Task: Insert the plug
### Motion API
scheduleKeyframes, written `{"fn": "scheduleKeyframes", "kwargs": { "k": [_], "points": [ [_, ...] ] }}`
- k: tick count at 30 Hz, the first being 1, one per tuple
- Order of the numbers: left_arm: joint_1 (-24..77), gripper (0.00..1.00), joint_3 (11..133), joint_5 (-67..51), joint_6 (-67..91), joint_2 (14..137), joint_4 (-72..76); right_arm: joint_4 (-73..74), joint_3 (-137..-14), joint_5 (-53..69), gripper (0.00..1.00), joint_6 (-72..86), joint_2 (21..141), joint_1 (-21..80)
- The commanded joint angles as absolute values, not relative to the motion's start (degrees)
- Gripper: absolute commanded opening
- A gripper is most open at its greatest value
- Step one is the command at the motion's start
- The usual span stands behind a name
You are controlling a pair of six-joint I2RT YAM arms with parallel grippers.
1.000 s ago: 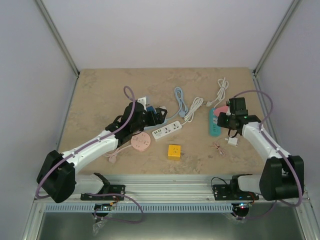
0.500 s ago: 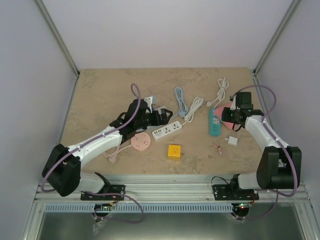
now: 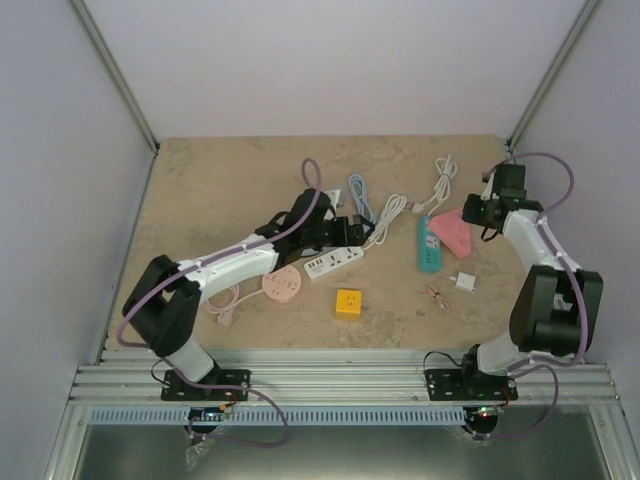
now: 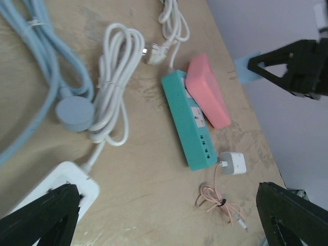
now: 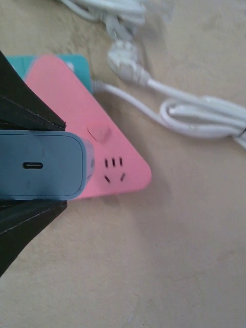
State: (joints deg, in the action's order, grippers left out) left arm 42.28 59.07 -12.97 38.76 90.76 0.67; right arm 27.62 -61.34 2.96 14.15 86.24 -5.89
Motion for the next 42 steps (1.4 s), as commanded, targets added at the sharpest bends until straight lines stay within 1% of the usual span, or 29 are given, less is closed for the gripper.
{"fn": "scheduleKeyframes", "kwargs": {
  "k": [1,6,13,16,20,28,35,42],
  "points": [
    [44.6,0.96,64.8,-12.4,37.6,95.7,-2.2,27.3,-64.5,6.7,0.00,9.7,93.2,-10.0],
    [45.5,0.96,68.8,-13.1,37.6,101.2,-2.8,28.5,-69.0,15.2,0.00,5.3,99.6,-12.3],
    [46.9,0.92,76.8,-14.4,38.5,109.9,-5.0,31.5,-76.1,19.9,0.01,3.0,104.0,-13.4],
    [47.4,0.90,79.9,-13.3,40.0,112.7,-4.3,32.5,-77.1,22.1,0.00,2.1,105.0,-14.1],
    [47.8,0.87,83.0,-11.4,42.9,116.3,-2.4,33.7,-77.3,21.1,0.00,1.6,105.9,-14.5],
    [48.1,0.82,88.3,-12.3,46.5,123.6,-0.2,34.8,-76.7,20.8,0.00,1.2,105.0,-15.0],
    [48.4,0.81,94.8,-14.0,46.4,129.3,-0.8,34.2,-76.9,22.6,0.00,0.7,106.2,-15.2],
    [48.8,0.79,98.6,-14.5,50.0,132.6,-1.0,33.0,-76.4,24.2,0.00,1.0,107.3,-16.0]
  ]
}}
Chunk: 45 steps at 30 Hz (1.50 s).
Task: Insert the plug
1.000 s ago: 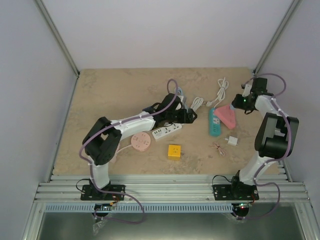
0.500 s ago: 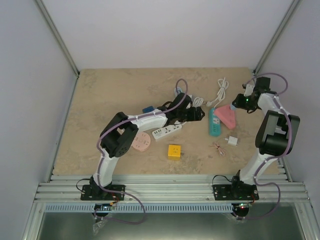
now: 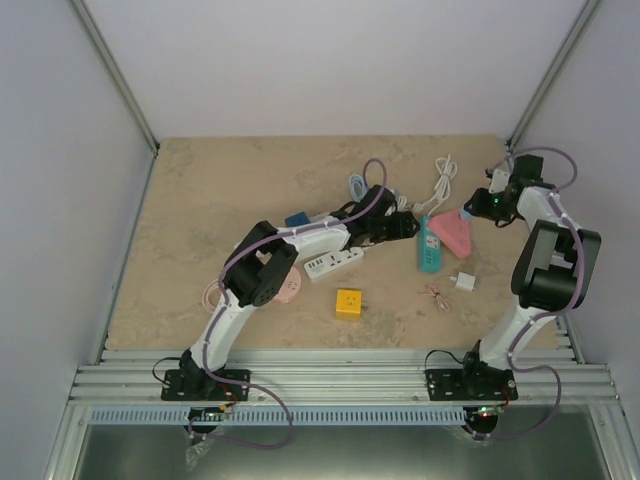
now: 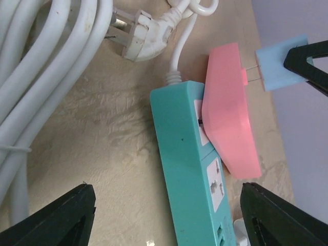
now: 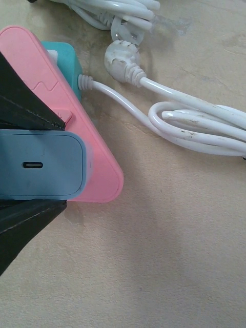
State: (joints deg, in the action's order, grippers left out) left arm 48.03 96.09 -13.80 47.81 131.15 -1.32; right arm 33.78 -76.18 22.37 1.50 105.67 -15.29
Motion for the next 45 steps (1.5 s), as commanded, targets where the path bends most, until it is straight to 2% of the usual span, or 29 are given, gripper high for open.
{"fn": "scheduleKeyframes", "kwargs": {
  "k": [1,21,30,37,45],
  "points": [
    [48.9,0.79,99.1,-14.3,50.2,133.0,-1.3,32.7,-76.1,24.3,0.01,1.0,107.5,-16.1],
    [49.6,0.65,106.5,-14.8,51.6,140.3,-4.7,28.7,-74.3,31.3,0.00,2.1,107.4,-17.6],
    [49.9,0.65,106.6,-16.0,51.6,141.0,-3.0,29.7,-74.2,25.8,0.00,1.6,108.3,-17.6],
    [50.0,0.65,106.9,-16.2,51.8,141.5,-3.1,29.0,-74.2,27.7,0.01,1.5,109.1,-17.6],
    [50.0,0.59,108.0,-16.5,52.0,142.5,-3.4,30.2,-74.1,25.9,0.00,0.7,109.5,-17.1]
  ]
}}
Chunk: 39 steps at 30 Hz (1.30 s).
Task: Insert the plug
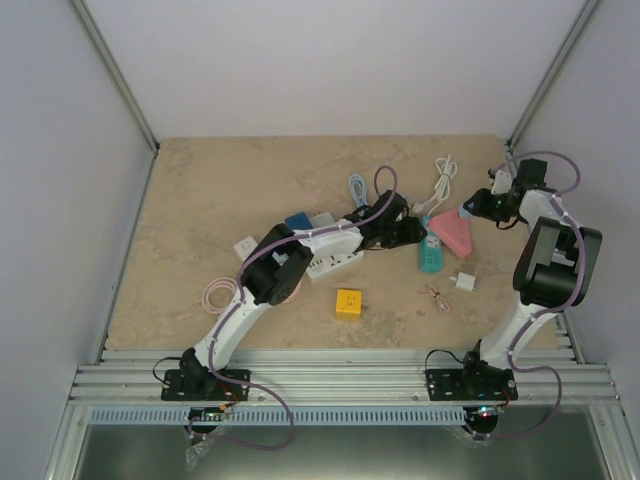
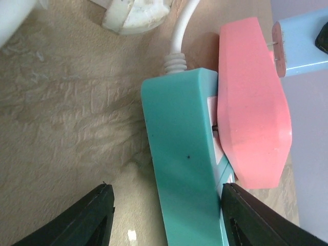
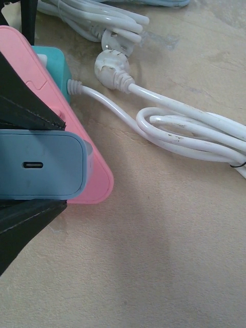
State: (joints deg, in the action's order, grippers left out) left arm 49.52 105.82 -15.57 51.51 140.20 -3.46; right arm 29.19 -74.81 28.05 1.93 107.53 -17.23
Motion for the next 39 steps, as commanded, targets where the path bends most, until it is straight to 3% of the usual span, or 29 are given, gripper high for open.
{"fn": "scheduleKeyframes", "kwargs": {
  "k": [1,15,22,32,39],
  "points": [
    [50.0,0.58,108.3,-16.7,52.0,142.6,-3.7,30.5,-73.9,25.7,0.01,0.6,109.6,-17.0],
    [50.0,0.49,110.9,-16.7,50.5,143.9,-5.8,33.2,-72.0,17.4,0.01,-1.6,112.3,-13.8],
    [50.0,0.49,111.2,-16.5,50.3,144.1,-6.0,33.5,-71.4,15.9,0.00,-3.2,113.0,-12.2],
    [50.0,0.48,113.9,-16.3,48.8,145.0,-8.8,34.2,-69.6,22.8,0.00,-4.5,115.7,-11.9],
    [50.0,0.50,113.9,-15.6,47.1,144.1,-9.8,34.3,-70.1,19.6,0.01,-1.8,115.0,-11.8]
  ]
}}
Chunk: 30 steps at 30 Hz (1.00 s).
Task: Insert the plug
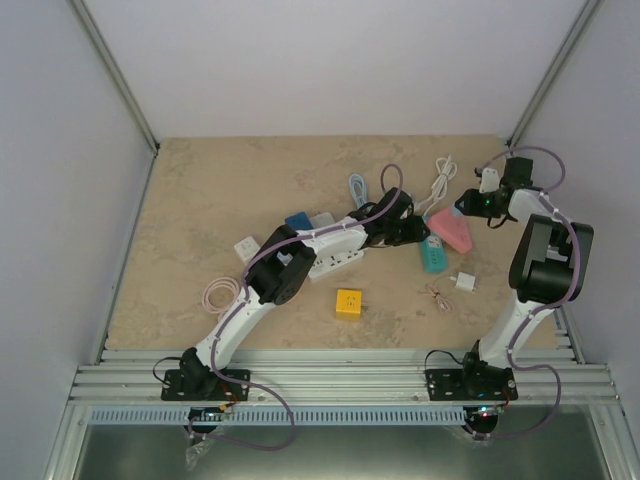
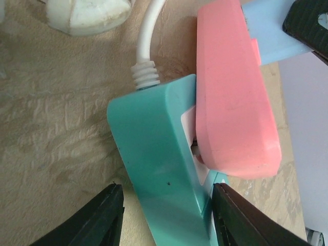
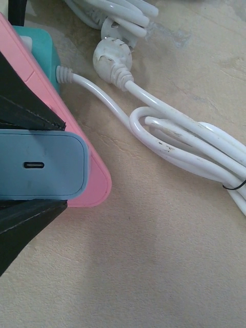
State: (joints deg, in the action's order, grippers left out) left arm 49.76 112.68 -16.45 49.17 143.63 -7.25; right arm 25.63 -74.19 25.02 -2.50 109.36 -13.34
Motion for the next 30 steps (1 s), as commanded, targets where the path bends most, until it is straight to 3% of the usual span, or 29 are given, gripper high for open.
{"fn": "scheduleKeyframes", "kwargs": {
  "k": [1,13,21,30],
  "points": [
    [49.9,0.51,114.0,-15.3,46.6,143.8,-10.2,34.3,-70.3,18.2,0.00,-0.6,114.7,-11.7],
    [48.0,0.53,110.5,-15.9,39.6,140.0,-11.8,27.8,-61.8,8.7,0.01,21.7,103.6,-8.4],
    [46.1,0.64,102.6,-17.9,31.6,131.3,-14.1,26.4,-56.0,0.8,0.03,34.5,95.7,-3.1],
    [45.1,0.69,93.8,-14.3,30.2,120.9,-12.9,28.1,-56.6,-4.4,0.33,36.8,88.8,-2.5]
  ]
}}
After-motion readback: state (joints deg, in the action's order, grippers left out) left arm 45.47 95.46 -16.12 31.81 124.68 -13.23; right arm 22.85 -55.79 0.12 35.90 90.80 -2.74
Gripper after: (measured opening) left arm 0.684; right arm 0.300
